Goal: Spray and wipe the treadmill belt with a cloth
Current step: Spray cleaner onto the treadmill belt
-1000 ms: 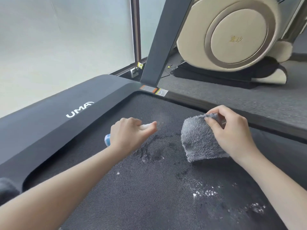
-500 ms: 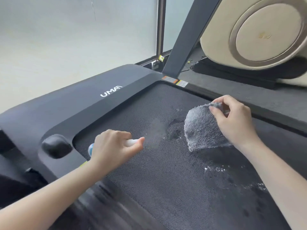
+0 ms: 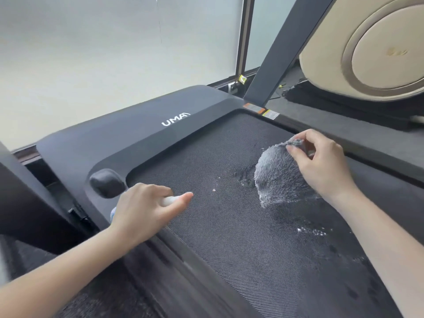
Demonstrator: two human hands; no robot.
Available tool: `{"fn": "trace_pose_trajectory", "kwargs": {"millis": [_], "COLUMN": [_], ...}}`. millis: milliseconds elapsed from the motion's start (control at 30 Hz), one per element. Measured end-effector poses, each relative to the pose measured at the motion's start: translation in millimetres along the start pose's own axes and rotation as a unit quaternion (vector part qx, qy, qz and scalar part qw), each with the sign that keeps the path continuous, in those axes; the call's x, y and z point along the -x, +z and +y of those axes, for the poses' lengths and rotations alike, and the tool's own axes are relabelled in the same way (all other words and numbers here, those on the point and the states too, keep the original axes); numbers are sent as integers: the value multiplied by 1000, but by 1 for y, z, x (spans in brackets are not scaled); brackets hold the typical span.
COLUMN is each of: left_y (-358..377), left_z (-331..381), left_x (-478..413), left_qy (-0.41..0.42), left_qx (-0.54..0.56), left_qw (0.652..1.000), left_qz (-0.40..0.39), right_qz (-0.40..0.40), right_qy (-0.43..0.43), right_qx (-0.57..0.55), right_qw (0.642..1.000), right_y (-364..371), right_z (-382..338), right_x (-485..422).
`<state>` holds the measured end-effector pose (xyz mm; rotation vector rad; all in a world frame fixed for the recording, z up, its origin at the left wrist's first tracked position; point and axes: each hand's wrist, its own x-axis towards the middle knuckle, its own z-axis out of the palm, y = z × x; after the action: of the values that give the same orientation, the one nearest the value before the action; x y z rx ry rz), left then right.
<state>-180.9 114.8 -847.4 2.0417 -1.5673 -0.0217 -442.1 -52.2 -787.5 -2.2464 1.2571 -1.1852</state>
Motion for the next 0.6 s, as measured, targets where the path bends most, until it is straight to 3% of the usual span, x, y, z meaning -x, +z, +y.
{"fn": "trace_pose_trajectory", "kwargs": {"millis": [267, 467, 533, 600], "left_y": [-27, -44, -48, -50], "left_z": [-2, -9, -14, -22], "left_x": [-27, -35, -36, -35], "left_qy": [-29, -54, -72, -84], "left_qx": [32, 16, 29, 35], "left_qw": [995, 992, 990, 987], "left_qz": [91, 113, 120, 130], "right_qz": [-190, -425, -432, -392], "right_qy": [-69, -75, -58, -47], "right_qx": [-90, -239, -210, -132], "right_qw": [975, 870, 875, 909], "right_y": [59, 140, 175, 208], "right_z": [-53, -91, -87, -76], "right_x": [-25, -54, -61, -64]}}
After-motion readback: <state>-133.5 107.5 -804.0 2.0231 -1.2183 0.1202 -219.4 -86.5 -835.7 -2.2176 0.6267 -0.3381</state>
